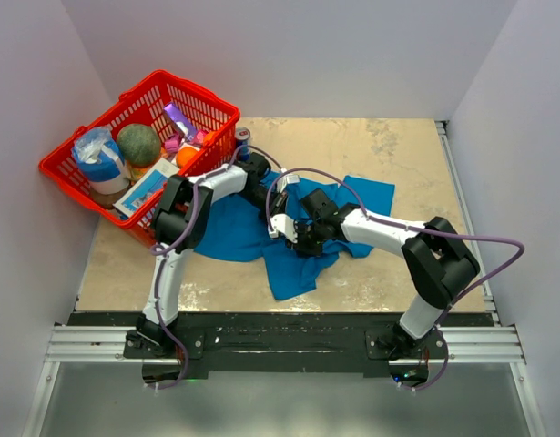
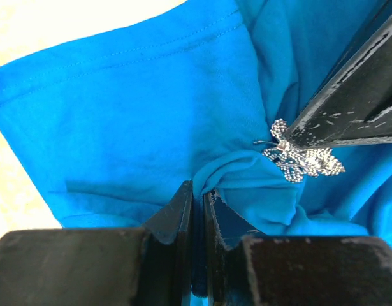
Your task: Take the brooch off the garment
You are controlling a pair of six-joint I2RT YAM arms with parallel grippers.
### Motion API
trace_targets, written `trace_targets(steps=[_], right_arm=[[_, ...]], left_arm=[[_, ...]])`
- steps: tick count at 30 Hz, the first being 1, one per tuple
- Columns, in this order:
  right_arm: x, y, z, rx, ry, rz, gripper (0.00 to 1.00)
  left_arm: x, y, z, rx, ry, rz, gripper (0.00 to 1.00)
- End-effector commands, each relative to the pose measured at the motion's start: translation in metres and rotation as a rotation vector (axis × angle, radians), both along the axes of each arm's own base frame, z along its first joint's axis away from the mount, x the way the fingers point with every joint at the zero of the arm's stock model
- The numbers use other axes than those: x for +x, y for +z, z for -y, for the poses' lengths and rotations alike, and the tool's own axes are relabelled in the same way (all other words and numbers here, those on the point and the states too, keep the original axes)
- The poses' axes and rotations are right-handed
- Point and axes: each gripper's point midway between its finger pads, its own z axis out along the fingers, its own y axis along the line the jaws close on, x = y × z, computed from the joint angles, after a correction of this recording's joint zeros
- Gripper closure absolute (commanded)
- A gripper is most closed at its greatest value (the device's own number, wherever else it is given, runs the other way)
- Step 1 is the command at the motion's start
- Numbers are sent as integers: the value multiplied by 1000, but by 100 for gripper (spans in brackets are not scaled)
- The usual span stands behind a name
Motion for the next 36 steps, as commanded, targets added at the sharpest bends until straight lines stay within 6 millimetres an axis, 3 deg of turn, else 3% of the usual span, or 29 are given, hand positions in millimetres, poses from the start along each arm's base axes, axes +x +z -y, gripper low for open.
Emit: trace_targets(steps=[1, 6, 9, 12, 16, 18, 22, 25, 27, 30, 33, 36], right_arm=[[-14, 9, 0, -12, 49, -46, 96], [1, 19, 23, -26, -6, -62, 96], [21, 18, 44, -41, -77, -69, 96], [49, 19, 64, -56, -181, -33, 95], [103, 34, 80, -20, -317, 69, 96], [119, 33, 82, -14, -341, 82, 97], [163, 51, 83, 15, -401, 162, 97], [182, 62, 83, 31, -435, 199, 96], [186, 64, 83, 37, -448, 209, 92], [185, 65, 84, 49, -491, 195, 79], [184, 80, 84, 74, -522, 204, 61], [185, 111, 81, 119, -536, 238, 48]], left_arm=[[32, 15, 0, -86, 39, 79, 100], [36, 17, -13, -77, 50, 93, 100], [39, 22, -17, -93, 49, 128, 100], [40, 35, -16, -134, -6, 195, 100], [39, 42, -18, -137, -30, 233, 100], [37, 43, -19, -140, -48, 249, 100], [32, 44, -25, -126, -66, 257, 100], [30, 47, -26, -125, -65, 272, 100], [27, 46, -27, -123, -67, 268, 100], [25, 47, -29, -123, -76, 270, 100], [22, 48, -31, -118, -85, 277, 100], [20, 48, -32, -115, -93, 282, 100]])
